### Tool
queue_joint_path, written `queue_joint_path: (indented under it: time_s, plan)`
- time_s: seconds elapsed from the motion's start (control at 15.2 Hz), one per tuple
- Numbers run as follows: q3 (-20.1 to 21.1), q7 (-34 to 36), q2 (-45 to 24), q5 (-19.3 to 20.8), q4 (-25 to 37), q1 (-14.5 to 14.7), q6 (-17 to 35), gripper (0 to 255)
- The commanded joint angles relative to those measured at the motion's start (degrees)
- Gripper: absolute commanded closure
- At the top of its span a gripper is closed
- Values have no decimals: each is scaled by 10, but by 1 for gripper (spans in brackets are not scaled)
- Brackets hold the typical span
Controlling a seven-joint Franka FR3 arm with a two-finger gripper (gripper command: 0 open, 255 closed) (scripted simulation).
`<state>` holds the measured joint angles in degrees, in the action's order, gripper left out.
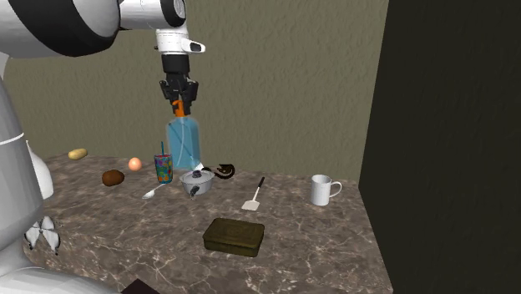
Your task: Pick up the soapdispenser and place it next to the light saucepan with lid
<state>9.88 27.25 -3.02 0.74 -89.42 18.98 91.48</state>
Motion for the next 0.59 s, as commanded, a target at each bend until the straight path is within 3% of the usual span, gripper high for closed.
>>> queue_joint_path:
  time_s: [0.0,0.53]
  plan:
    - [0,0,4,-1,-20,0,17,255]
    - [-1,-1,10,-2,-91,-1,81,255]
